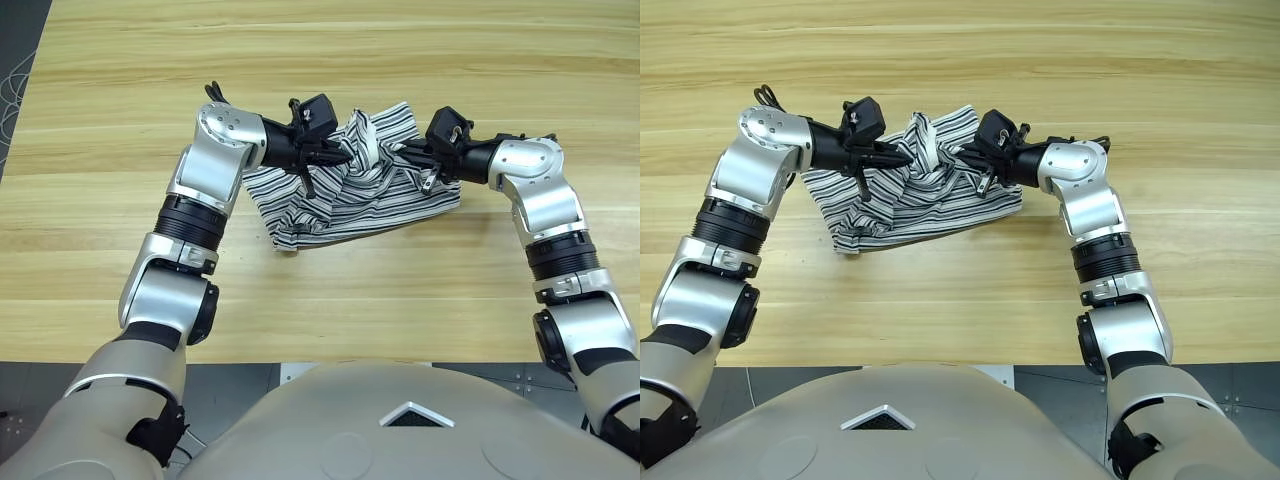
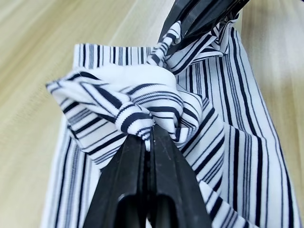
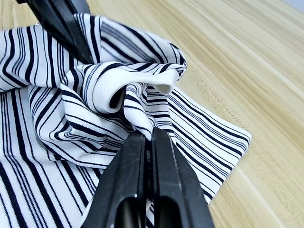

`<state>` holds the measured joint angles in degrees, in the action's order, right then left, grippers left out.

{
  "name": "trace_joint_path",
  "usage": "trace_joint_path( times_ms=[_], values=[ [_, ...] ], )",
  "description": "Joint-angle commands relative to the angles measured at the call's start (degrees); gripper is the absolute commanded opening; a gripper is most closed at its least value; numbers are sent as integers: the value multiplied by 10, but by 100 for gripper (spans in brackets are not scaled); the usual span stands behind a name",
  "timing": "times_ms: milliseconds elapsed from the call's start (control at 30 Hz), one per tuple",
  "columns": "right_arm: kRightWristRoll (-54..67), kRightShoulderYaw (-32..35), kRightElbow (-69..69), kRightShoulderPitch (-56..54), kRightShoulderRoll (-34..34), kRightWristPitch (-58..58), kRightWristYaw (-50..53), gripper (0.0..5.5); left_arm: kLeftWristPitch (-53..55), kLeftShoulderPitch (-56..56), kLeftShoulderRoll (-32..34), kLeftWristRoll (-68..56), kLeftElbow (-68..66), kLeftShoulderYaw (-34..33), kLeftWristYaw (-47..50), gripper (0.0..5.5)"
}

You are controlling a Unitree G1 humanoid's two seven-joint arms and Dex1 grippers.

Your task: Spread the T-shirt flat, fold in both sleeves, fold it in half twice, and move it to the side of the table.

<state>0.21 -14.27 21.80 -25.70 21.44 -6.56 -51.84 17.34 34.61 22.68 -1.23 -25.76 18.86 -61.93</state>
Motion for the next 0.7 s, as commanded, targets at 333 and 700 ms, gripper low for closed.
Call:
trace_joint_path(
  times_ms=[333, 700],
  values=[
    [0, 2, -4, -12, 4, -6, 0, 14, 12, 17, 4, 2, 7, -1, -11, 10],
    [-1, 1, -4, -11, 5, -4, -1, 14, 6, 17, 3, 2, 6, -2, -9, 10]
  ],
)
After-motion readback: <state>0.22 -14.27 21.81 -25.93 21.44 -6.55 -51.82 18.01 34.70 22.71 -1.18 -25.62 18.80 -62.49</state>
